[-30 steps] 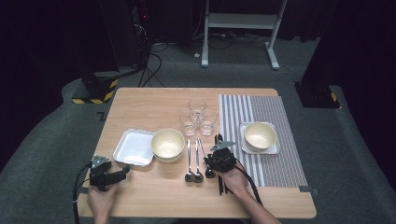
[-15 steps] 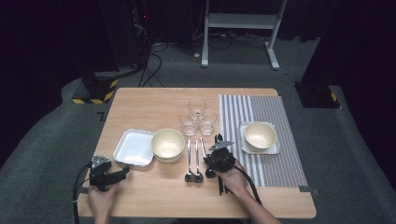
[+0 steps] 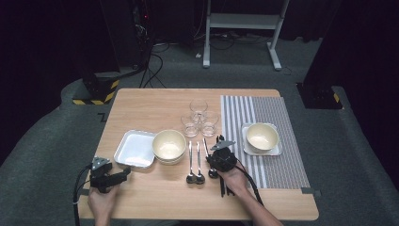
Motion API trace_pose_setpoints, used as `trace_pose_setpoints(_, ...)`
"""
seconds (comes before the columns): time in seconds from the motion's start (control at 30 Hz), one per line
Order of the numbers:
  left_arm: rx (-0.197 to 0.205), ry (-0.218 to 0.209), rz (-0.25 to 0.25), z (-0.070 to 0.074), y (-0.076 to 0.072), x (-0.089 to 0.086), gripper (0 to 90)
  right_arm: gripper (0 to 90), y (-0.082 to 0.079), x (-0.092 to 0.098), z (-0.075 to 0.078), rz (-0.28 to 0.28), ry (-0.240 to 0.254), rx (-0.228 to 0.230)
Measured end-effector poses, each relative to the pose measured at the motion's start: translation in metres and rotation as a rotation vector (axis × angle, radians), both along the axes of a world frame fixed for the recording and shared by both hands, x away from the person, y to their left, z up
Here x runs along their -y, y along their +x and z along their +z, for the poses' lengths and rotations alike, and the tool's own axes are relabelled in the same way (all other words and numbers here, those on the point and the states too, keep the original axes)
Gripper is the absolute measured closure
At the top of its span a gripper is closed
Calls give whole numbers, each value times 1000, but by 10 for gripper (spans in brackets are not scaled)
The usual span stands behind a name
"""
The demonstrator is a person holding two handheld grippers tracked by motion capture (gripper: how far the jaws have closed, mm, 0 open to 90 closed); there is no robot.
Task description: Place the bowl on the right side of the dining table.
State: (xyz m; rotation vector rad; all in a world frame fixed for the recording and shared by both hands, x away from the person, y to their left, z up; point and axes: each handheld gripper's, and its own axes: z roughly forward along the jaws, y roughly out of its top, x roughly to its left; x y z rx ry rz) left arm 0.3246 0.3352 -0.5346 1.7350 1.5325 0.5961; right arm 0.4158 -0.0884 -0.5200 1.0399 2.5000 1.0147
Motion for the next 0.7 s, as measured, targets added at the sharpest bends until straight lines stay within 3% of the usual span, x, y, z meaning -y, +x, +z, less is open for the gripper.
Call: trace_pose_setpoints(0.7,0,1,2,0,0,0,163,832,9,-1,-1,-55,14,4)
